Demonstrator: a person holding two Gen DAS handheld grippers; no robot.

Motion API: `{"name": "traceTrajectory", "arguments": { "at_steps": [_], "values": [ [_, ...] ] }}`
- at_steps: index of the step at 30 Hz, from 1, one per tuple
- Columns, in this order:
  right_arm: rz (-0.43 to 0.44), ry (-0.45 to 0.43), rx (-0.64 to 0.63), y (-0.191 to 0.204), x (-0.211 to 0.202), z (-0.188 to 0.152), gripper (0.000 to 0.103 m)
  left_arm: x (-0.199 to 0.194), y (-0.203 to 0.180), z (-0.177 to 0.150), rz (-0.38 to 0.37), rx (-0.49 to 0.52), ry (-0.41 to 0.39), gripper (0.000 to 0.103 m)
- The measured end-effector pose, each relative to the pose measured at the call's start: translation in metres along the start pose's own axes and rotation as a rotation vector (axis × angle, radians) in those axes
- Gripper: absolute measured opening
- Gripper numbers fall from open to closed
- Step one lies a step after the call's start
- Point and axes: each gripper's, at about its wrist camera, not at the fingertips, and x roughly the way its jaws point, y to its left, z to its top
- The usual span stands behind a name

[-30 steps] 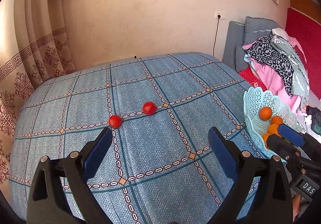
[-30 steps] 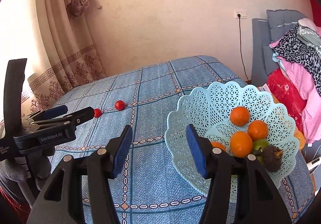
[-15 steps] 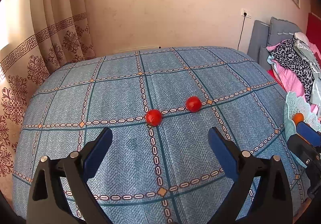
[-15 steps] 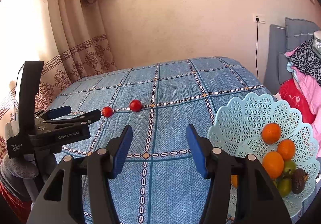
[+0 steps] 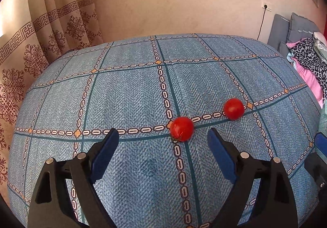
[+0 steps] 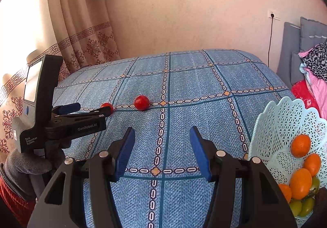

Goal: Organize fruits
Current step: 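Close the left tool on one cherry tomato while the right tool closes on the other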

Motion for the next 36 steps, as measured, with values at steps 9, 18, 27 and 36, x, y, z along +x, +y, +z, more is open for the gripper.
{"name": "traceTrajectory", "arguments": {
  "at_steps": [9, 18, 27, 36],
  "values": [
    [-0.005, 0.041, -0.057, 0.013, 0.035, 0.01, 0.056, 0.016, 0.004, 0.007, -0.01, -0.029, 0.019, 0.075],
    [0.004, 0.09, -0.046, 0.012, 0.064, 0.013, 0.056, 0.026, 0.001, 0.006, -0.04, -0.02, 0.037, 0.057],
    [0.009, 0.119, -0.041, 0.016, 0.085, 0.016, 0.056, 0.022, 0.001, 0.003, -0.072, -0.011, 0.031, 0.026],
    [0.021, 0.131, -0.05, 0.03, 0.106, 0.029, 0.056, 0.016, 0.01, 0.002, -0.059, -0.059, 0.018, 0.026]
  ]
}}
